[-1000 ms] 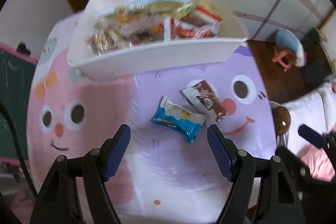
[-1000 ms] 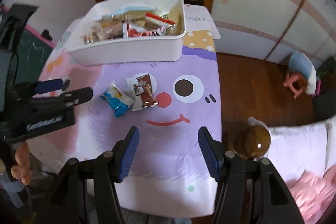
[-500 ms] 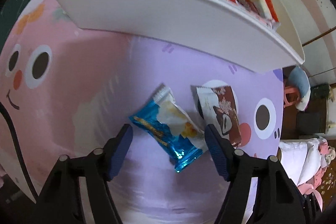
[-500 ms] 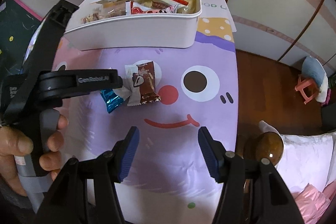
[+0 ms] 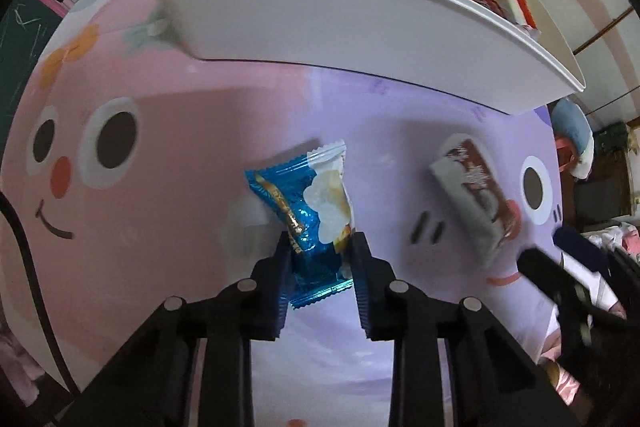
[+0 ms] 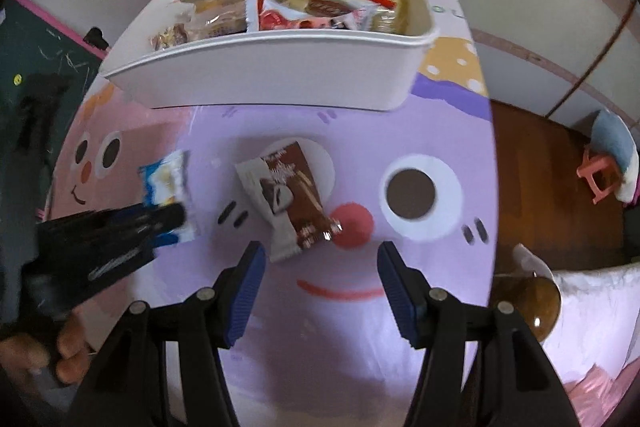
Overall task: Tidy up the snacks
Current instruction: 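Grasp the blue wafer with the left tool while the right grasps the brown pack, then lift the blue wafer and brown pack and carry them over the tray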
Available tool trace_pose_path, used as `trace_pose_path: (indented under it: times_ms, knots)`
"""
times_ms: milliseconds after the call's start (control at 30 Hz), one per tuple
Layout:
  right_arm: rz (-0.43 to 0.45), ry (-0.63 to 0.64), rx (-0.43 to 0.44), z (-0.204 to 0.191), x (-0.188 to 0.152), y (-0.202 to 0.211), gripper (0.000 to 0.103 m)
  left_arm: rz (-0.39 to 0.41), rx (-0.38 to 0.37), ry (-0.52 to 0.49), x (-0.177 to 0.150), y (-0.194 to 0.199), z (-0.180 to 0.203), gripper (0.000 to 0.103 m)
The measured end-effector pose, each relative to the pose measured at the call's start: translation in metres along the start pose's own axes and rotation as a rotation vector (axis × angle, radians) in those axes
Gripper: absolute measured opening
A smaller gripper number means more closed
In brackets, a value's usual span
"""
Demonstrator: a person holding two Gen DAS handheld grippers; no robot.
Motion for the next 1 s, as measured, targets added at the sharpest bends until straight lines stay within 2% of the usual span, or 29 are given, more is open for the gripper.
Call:
trace_pose_path:
  times_ms: [200, 467, 500, 567, 767, 867, 1000]
  knots:
    - [-0.047, 0.032, -0.037, -0.012, 0.019, -0.028, 0.059, 0.002, 0.010, -0.008, -0.001, 0.007, -0.020, 0.025]
    - [-0.078, 0.054, -0.050, -0.025, 0.026, -0.046, 0.058, -0.004, 0.008, -0.035, -0.001, 0.011, -0.038, 0.025]
    - [-0.075, 0.061, -0.061, -0.027, 0.026, -0.047, 0.050, -0.004, 0.009, -0.039, -0.001, 0.011, -0.039, 0.025]
    - [-0.065, 0.086, -0.095, -0.032, 0.024, -0.047, 0.046, -0.005, 0.003, -0.047, 0.001, 0.010, -0.035, 0.024]
    - [-0.076, 0.085, -0.026, -0.041, 0.009, -0.039, 0.042, 0.007, -0.017, -0.090, 0.000, 0.025, -0.031, 0.024]
    - [-0.063, 0.080, 0.014, -0.042, 0.000, -0.023, 0.042, 0.029, -0.030, -0.115, -0.008, 0.049, -0.035, 0.024]
    - [-0.012, 0.081, 0.068, -0.046, -0.001, 0.006, 0.042, 0.085, -0.020, -0.172, -0.003, 0.089, -0.025, 0.024]
Point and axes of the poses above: each gripper's, at about its wrist camera, not at the fingertips, and y roughly against the way its jaws point, z to its right, x to its top, the point moved 2 cm from there along -y, roughly the way its jaws point, and after that the axes turned 8 degrees about -z, right-handed, at the moved point
